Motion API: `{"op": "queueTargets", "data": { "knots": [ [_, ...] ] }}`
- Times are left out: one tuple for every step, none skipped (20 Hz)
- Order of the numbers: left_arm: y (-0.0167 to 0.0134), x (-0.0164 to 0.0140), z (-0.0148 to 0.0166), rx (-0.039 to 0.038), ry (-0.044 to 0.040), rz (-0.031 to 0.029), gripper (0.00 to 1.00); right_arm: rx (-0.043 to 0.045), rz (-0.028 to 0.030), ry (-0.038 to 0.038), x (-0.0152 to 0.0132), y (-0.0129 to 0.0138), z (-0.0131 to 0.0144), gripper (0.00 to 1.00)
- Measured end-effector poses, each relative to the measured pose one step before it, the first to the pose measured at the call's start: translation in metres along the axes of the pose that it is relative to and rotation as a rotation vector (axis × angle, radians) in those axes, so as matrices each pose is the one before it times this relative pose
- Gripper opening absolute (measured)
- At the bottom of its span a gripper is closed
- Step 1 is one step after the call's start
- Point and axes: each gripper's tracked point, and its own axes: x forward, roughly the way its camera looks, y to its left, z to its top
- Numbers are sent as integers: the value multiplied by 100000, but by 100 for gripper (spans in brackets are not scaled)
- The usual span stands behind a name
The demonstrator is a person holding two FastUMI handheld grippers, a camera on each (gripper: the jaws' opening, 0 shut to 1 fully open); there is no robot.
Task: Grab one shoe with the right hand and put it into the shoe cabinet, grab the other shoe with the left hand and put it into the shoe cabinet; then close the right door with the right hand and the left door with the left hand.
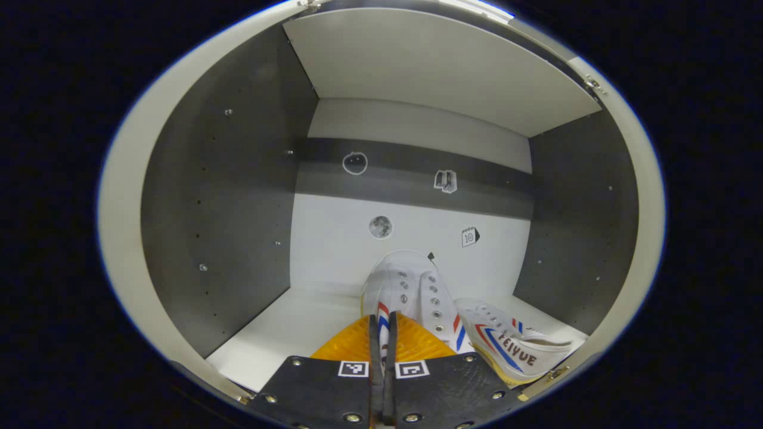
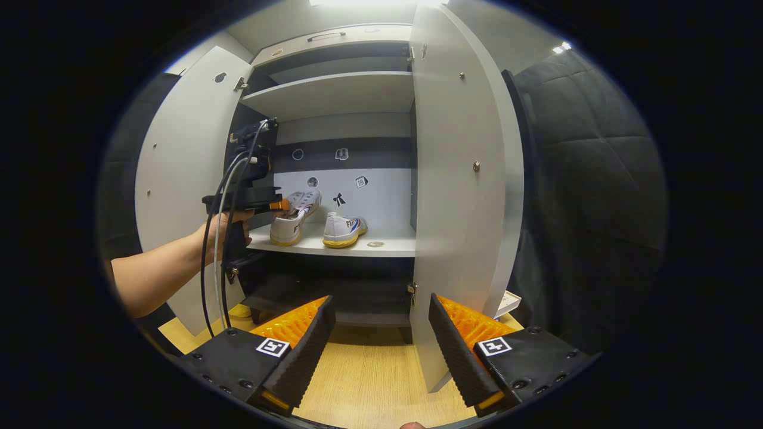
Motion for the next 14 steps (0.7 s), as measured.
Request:
{"op": "queueTargets", "data": {
  "knots": [
    [19, 140, -553, 1653, 2087, 522, 1, 35, 117, 89, 72, -40, 35, 99],
    [224, -112, -227, 884, 1336, 736, 1, 12, 158, 67, -132, 86, 282, 99],
    [-205, 333, 58, -1572, 464, -444, 2, -80, 333, 105, 30, 76, 171, 99],
    [-445, -90, 21, -1052, -265, -2007, 3, -25, 465, 168, 1, 92, -14, 99],
    [-173, -107, 862, -413, -3841, -1297, 12, 213, 763, -4, 23, 109, 84, 99],
    [451, -18, 1367, 1312, -4455, 1657, 15, 185, 840, -107, -7, 142, 72, 99],
    [-83, 208, 341, 2061, -2871, 327, 22, 101, 760, -411, -41, 67, 169, 99],
    [-382, -1128, 1114, 1834, -1453, -460, 41, 151, 911, -389, -54, 56, 144, 96],
    [-298, -591, 541, 2179, -1112, 269, 61, 198, 1227, -439, -31, 147, 155, 99],
    [120, -928, 718, 2349, -1371, 1381, 81, 161, 1149, -501, -67, 131, 216, 99],
    [-72, -811, 569, 1641, -1457, 1252, 87, 176, 1279, -585, -71, 171, 252, 99],
    [-306, -1340, 685, 803, -1434, 528, 86, 191, 1621, -500, -84, 166, 161, 99],
    [-336, -1282, 666, 56, -1175, -173, 87, 78, 1696, -565, -112, 236, 268, 99],
    [-387, -1435, 686, 157, -1301, -727, 86, -32, 1744, -626, -221, 190, 159, 99]
  ]
}}
